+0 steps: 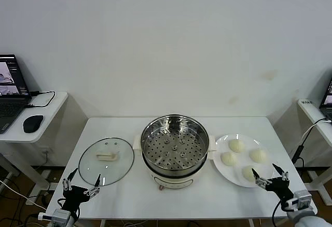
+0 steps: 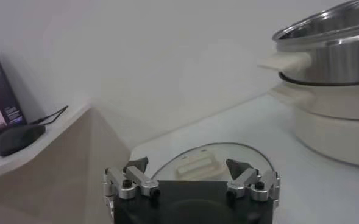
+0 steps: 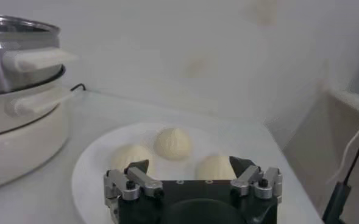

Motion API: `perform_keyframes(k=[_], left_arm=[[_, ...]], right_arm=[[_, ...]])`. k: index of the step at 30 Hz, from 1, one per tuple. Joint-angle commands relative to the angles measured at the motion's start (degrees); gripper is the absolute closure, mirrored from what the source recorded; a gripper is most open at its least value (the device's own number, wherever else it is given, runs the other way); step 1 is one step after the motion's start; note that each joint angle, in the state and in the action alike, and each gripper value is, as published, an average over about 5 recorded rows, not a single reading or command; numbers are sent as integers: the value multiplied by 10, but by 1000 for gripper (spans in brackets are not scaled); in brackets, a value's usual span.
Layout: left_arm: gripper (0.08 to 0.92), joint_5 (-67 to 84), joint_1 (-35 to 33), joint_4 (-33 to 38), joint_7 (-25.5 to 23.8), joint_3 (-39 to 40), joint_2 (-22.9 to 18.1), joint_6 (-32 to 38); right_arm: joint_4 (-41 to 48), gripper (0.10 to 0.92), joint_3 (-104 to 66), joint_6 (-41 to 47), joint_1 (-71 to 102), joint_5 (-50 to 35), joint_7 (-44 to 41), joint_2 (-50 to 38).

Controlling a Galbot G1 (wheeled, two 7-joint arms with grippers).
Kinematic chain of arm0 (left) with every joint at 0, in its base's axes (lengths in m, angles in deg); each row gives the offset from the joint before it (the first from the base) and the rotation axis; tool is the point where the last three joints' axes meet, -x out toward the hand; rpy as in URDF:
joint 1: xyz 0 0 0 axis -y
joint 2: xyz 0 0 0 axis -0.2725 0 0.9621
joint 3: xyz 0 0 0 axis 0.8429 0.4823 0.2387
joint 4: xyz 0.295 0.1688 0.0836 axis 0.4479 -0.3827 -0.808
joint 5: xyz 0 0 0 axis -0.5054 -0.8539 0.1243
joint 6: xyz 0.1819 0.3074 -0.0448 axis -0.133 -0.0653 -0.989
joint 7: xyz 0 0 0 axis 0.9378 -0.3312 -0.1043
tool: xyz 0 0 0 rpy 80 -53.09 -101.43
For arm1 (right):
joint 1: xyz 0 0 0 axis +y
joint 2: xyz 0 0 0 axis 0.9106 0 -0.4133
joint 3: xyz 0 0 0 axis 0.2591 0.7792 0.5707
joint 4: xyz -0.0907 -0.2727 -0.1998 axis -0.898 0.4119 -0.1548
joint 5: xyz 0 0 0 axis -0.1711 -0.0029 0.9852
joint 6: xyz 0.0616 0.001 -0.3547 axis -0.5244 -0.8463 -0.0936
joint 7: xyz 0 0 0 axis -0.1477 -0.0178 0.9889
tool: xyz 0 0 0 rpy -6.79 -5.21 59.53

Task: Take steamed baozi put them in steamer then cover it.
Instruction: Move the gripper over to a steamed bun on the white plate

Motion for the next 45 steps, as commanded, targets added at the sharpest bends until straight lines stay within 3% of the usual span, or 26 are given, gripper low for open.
perform_keyframes(k=[1,15,23,31,45], left_arm=[[177,-12,-13,18,4,5,-4,1],[177,-38,-35,37,13,14,-25,11],[177,-41,-32,36,10,18,-32,12],[177,-41,-35,35,10,10,-37,12],[177,-41,-35,27,2,-11,-46,11]], right_arm=[[10,203,-8,8,-83,89,-31,-80],[105,202,65,-43,-283,397,-390,-278],[155,203,205,-103,-424,426,-505,-320],[241,203,426,-136,-622,407,-568,-285],[458,202,597,-171,-784,471,-574,-93]])
